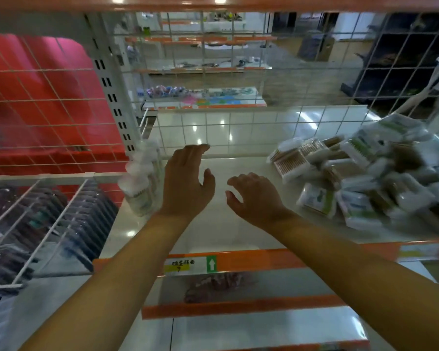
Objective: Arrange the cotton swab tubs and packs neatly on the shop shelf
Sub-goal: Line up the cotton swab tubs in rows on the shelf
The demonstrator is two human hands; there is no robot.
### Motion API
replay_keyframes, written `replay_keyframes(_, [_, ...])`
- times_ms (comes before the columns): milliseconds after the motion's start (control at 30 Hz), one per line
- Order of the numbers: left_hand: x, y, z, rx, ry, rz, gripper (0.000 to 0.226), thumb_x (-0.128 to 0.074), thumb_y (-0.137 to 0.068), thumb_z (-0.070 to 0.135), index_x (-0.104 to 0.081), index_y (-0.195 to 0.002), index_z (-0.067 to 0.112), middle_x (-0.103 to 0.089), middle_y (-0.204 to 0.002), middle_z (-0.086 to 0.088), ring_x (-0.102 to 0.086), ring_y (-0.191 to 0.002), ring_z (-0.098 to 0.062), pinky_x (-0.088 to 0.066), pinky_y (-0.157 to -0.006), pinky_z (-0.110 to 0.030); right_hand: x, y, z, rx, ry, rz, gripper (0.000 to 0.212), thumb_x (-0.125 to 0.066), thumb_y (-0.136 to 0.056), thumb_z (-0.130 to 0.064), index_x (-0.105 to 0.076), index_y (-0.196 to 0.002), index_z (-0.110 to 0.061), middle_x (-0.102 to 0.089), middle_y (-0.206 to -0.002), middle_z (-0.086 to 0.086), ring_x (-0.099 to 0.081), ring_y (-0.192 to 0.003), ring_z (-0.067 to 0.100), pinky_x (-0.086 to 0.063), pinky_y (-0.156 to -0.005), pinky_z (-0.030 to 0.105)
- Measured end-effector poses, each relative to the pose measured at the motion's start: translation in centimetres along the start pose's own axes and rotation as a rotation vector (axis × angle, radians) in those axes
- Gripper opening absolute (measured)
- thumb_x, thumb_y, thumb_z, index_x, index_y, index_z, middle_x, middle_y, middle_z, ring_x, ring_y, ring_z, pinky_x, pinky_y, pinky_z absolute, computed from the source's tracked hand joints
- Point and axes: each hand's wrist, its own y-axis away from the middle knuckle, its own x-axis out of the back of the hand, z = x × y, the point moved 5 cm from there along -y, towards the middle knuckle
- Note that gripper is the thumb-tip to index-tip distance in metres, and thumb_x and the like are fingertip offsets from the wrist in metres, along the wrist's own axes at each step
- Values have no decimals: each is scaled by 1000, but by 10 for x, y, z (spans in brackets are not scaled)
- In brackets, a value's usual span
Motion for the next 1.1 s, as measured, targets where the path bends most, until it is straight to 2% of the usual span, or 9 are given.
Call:
replay_keyframes(167, [-40,-2,40,-72,-18,-64,45,-41,-76,23,-58,-113,2,-63,-106,-14,-59,-97,-32,-41,-85,-36,24,19,39,-25,61,0,29,-51,-90,-29,-63,-106,-7,-66,-92,10,-60,-86,23,-40,-71,27])
replay_keyframes(233, [-55,-2,56,-94,-19,-87,45,-41,-77,23,-58,-112,3,-63,-105,-14,-60,-96,-32,-42,-84,-36,34,27,54,-47,70,2,29,-50,-91,-30,-63,-106,-8,-65,-95,9,-59,-88,21,-44,-72,28])
replay_keyframes(367, [-81,-4,83,-136,-28,-134,45,-41,-75,24,-56,-113,6,-63,-105,-12,-59,-95,-32,-44,-80,-38,48,42,81,-66,145,21,22,-56,-85,-27,-65,-87,-7,-65,-79,10,-61,-72,23,-49,-60,34])
replay_keyframes(500, [-101,-4,109,-188,-30,-127,45,-42,-73,23,-47,-117,14,-62,-105,-10,-54,-97,-26,-45,-78,-36,57,54,109,-108,194,-41,22,-54,-85,-26,-64,-92,-7,-65,-88,12,-61,-80,27,-52,-70,39])
replay_keyframes(600, [-115,-3,127,-209,-34,-136,50,-46,-71,18,-45,-121,15,-61,-110,-9,-46,-100,-20,-41,-80,-33,67,64,123,-97,198,-19,14,-64,-79,-19,-65,-86,-7,-67,-84,10,-64,-75,27,-51,-67,33])
replay_keyframes(733, [-134,-2,152,-188,-46,-213,56,-61,-66,9,-54,-121,9,-60,-119,-10,-54,-108,-32,-46,-81,-40,80,78,142,-139,219,-89,26,-47,-91,-26,-60,-108,-10,-64,-110,7,-60,-97,25,-44,-80,33])
replay_keyframes(867, [-150,-5,182,-174,-10,-252,55,-55,-67,16,-57,-121,11,-59,-122,-8,-52,-115,-32,-44,-90,-43,93,93,167,-209,245,-123,32,-37,-96,-31,-51,-120,-16,-58,-118,4,-53,-108,22,-40,-87,32])
replay_keyframes(1000, [-168,-8,209,-175,8,-301,51,-43,-73,24,-58,-119,10,-60,-119,-7,-49,-116,-31,-42,-93,-44,113,107,192,-262,267,-141,34,-38,-96,-29,-48,-125,-14,-54,-124,6,-50,-112,24,-40,-88,35])
replay_keyframes(1100, [-184,-7,231,-155,35,-376,49,-45,-77,25,-53,-123,10,-55,-125,-8,-45,-120,-31,-36,-97,-44,130,120,213,-321,199,-106,37,-43,-94,-24,-48,-129,-11,-54,-126,10,-48,-117,27,-37,-91,35])
